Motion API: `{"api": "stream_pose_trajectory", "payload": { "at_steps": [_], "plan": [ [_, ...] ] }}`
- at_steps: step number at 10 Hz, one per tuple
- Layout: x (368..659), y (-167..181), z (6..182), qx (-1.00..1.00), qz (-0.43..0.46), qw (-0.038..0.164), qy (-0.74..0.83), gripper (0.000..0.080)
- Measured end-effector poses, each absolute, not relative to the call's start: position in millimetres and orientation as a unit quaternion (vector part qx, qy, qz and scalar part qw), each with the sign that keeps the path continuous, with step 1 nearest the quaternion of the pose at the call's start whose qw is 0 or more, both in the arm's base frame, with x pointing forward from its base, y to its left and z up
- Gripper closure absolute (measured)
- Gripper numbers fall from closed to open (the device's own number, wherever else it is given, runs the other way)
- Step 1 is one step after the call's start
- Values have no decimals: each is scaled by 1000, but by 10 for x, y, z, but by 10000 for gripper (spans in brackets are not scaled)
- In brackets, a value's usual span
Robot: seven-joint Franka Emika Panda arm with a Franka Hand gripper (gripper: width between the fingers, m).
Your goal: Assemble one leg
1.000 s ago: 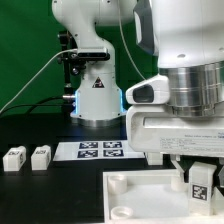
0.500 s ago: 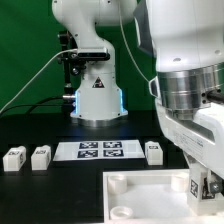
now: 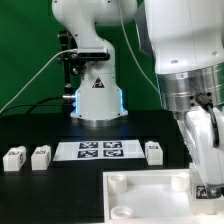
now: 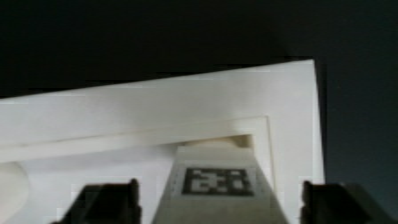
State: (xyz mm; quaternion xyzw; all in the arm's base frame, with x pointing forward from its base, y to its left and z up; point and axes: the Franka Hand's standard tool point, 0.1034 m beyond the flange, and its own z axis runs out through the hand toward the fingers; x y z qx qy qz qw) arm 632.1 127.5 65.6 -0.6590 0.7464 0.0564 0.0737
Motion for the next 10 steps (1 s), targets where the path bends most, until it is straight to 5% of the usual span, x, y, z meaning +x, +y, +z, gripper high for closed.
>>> {"api": "stream_pose_trajectory", "payload": {
  "at_steps": [3,8,10],
  "plan": [
    [6291,1278,676,-804,40,82,587,156],
    [6294,1299,690,-953,4,77,292,150],
    [6341,1263,741,-990,-15,57,127,150]
  ]
}}
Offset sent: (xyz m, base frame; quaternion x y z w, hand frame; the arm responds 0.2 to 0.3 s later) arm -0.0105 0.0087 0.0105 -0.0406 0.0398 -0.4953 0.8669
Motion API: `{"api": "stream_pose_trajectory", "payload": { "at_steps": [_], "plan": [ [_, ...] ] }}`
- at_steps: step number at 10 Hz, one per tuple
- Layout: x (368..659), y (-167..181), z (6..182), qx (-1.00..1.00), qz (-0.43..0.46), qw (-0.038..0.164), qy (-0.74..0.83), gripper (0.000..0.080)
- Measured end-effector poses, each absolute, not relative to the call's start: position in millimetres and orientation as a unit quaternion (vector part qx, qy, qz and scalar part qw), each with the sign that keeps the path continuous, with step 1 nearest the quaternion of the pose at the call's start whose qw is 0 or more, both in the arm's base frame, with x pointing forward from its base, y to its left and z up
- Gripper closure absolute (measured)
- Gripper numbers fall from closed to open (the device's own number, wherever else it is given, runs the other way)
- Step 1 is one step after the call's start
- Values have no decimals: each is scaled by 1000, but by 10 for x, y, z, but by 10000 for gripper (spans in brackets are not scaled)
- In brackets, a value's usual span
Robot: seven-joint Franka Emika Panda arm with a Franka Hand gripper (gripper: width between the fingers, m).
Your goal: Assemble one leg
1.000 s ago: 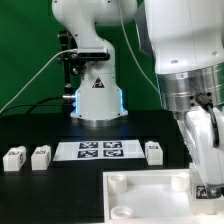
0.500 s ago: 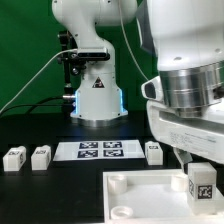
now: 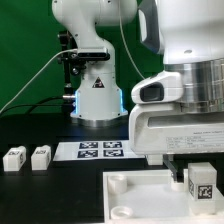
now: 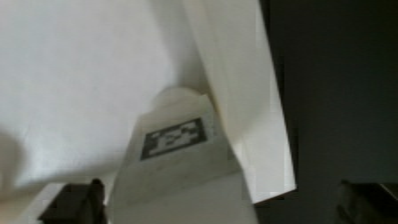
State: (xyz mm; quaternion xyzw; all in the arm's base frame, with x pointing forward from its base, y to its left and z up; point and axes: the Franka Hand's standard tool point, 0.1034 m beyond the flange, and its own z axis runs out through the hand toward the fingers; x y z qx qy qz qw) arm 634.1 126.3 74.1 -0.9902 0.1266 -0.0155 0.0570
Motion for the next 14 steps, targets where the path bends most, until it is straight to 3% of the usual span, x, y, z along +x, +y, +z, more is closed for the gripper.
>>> {"api": "stream_pose_trajectory", "payload": {
  "at_steps": [2,3,4,5,6,14],
  "plan": [
    [6343,1268,744,-993,-18,54,101,150],
    [6343,1266,743,-993,-18,54,100,278],
    [6342,1270,742,-990,-16,55,128,278],
    [6341,1257,740,-982,-13,57,181,429],
    [6337,1239,733,-972,-9,56,229,487],
    [6318,1186,690,-708,50,80,700,502]
  ]
}}
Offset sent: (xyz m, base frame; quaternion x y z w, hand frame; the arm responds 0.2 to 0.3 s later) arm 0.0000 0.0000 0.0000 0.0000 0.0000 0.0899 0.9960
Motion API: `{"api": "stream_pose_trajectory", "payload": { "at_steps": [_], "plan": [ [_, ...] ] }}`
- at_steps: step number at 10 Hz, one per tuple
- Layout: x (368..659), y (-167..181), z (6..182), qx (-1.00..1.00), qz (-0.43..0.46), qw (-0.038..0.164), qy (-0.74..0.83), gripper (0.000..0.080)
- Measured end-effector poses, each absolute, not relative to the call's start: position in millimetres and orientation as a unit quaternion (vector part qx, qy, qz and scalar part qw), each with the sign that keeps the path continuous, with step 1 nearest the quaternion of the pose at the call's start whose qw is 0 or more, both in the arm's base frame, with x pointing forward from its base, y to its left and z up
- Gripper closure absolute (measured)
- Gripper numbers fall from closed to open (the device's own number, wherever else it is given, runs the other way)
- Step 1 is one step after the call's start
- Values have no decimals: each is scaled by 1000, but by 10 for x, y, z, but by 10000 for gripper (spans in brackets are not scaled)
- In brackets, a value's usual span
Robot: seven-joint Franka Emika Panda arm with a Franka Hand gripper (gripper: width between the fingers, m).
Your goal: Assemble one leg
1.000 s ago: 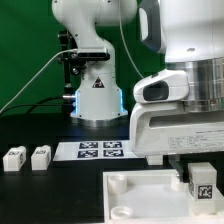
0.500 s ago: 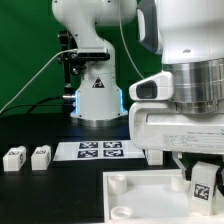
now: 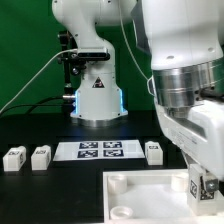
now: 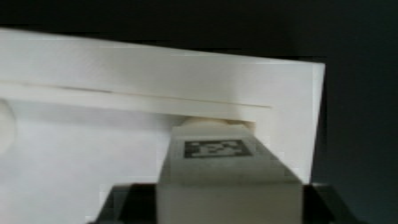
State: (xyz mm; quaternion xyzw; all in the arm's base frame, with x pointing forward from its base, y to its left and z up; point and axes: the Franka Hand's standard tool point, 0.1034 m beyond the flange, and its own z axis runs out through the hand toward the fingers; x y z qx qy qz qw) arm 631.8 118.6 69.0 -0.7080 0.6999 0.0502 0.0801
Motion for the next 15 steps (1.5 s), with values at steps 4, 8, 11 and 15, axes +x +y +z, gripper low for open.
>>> {"api": "stream_pose_trajectory", "payload": {
  "at_steps": [4,8,11,15],
  "plan": [
    [6332,1178,698,-579,67,77,809,502],
    [6323,1185,687,-577,68,76,810,231],
    [6319,1206,700,-584,67,77,805,156],
    [6288,1324,991,-597,63,98,794,150]
  ]
}}
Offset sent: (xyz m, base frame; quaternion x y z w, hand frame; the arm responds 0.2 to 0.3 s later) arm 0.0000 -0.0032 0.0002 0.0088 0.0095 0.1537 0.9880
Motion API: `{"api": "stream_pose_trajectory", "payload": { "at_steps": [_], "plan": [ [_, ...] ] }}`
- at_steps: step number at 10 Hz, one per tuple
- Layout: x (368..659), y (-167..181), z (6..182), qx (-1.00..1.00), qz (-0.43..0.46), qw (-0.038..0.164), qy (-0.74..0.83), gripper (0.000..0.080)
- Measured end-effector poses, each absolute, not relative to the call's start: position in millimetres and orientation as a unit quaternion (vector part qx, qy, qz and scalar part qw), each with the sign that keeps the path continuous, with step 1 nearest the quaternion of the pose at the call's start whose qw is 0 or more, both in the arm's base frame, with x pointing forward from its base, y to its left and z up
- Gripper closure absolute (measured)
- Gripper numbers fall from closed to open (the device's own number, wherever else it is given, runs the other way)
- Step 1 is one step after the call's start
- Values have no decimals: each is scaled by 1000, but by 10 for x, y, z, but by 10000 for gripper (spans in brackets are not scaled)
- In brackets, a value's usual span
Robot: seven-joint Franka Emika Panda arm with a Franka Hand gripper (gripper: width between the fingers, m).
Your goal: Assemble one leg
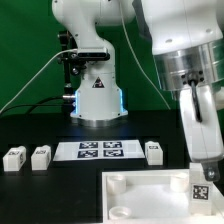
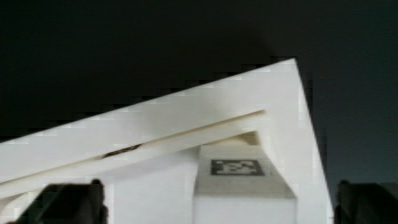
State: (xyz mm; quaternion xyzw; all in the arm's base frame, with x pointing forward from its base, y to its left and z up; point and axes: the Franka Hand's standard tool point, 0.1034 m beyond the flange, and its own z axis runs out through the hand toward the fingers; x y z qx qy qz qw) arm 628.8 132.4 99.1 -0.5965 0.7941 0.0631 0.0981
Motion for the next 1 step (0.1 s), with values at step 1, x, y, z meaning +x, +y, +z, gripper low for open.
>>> {"api": "stream_pose_trajectory", "payload": {
  "at_steps": [1],
  "plan": [
    [6291,1334,996,-597,63,98,793,150]
  ]
}}
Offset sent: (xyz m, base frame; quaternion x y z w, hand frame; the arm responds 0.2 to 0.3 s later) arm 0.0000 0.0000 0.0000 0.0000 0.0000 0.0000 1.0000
